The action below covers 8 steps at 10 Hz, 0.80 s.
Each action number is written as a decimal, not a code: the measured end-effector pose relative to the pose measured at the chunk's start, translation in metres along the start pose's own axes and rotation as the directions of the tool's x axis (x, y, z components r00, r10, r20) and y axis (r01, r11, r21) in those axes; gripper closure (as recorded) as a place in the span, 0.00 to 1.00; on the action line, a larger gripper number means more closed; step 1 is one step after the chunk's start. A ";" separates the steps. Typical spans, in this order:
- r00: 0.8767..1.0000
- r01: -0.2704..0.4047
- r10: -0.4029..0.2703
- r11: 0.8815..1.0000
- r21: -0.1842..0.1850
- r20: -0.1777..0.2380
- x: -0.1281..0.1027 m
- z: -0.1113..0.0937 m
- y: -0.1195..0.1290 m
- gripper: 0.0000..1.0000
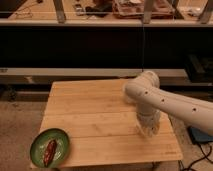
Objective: Stand the bottle upright
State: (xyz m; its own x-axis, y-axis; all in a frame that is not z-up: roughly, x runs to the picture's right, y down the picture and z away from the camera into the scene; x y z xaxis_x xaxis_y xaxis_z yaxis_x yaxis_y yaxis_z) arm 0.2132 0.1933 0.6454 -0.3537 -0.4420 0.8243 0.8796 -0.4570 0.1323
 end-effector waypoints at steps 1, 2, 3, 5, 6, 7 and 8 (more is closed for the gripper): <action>1.000 0.018 -0.018 1.000 -0.021 0.006 -0.002 0.000 -0.003 0.78; 0.999 0.044 -0.043 0.999 -0.032 0.018 -0.005 -0.002 -0.010 0.78; 0.996 0.087 -0.086 0.996 -0.020 0.038 -0.011 -0.007 -0.023 0.78; 0.991 0.124 -0.123 0.992 -0.002 0.058 -0.018 -0.011 -0.033 0.78; 0.991 0.122 -0.121 0.993 -0.004 0.059 -0.018 -0.011 -0.031 0.78; 0.991 0.121 -0.121 0.993 -0.006 0.059 -0.018 -0.011 -0.031 0.78; 0.991 0.121 -0.121 0.993 -0.006 0.058 -0.018 -0.011 -0.031 0.78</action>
State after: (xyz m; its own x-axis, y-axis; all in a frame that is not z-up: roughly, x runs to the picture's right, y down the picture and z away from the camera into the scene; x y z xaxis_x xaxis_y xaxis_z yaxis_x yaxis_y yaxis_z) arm 0.1890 0.2071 0.6205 -0.4382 -0.3378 0.8330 0.8283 -0.5116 0.2283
